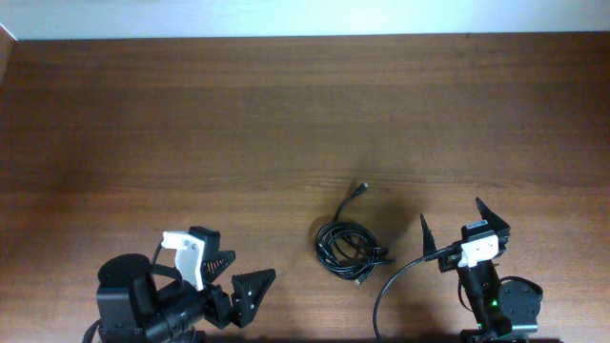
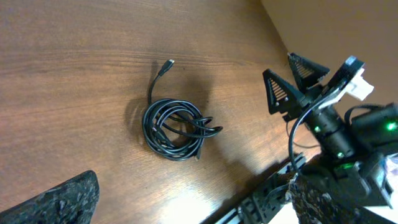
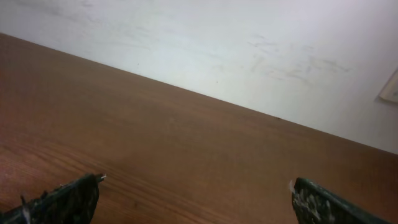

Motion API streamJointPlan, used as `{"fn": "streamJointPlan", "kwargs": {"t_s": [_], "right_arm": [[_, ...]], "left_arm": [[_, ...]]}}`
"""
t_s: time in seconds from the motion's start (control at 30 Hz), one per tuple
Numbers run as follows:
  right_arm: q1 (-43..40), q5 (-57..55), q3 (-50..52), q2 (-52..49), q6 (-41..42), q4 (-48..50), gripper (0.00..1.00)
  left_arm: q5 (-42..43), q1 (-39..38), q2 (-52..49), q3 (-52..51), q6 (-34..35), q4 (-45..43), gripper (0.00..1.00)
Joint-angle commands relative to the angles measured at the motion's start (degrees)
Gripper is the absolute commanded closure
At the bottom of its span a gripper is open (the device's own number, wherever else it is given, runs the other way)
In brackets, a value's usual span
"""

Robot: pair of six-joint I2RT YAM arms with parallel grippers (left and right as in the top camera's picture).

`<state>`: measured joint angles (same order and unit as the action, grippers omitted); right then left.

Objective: Untangle cables
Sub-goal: 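Reach the left gripper forward and grasp the black cable bundle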

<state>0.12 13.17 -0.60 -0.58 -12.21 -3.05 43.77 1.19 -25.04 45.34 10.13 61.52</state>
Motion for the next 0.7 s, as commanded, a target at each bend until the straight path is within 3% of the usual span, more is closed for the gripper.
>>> {"fn": "streamJointPlan", "kwargs": {"t_s": [0.0, 0.17, 0.33, 0.43, 0.57, 0.67], "right_arm": [[0.35, -0.07, 0.26, 0.28, 0.24, -0.39, 0.02], [0.35, -0.07, 0.28, 0.28, 0.24, -0.42, 0.01], [0.35, -0.07, 0.28, 0.28, 0.22, -0.39, 0.02], [0.35, -0.07, 0.28, 0.28, 0.24, -0.39, 0.01], [0.35, -0.07, 0.28, 0.28, 0.24, -0.39, 0.02], [0.35, -0.07, 0.28, 0.28, 0.22, -0.39, 0.02]], "left_arm": [[-5.01, 0.2, -0.22, 0.74, 11.45, 0.04, 0.08], [-13.2, 0.17, -5.11, 3.63, 16.44, 0.9, 0.16], [-22.53, -1.42, -17.99, 9.05, 16.44, 3.1, 0.32], [-30.62, -8.96, -28.33, 12.35, 19.19, 3.98, 0.35], [-36.76, -23.04, -38.27, 12.35, 30.58, 2.58, 0.34], [-37.68, -32.94, -45.35, 12.35, 34.93, -3.85, 0.2]]}}
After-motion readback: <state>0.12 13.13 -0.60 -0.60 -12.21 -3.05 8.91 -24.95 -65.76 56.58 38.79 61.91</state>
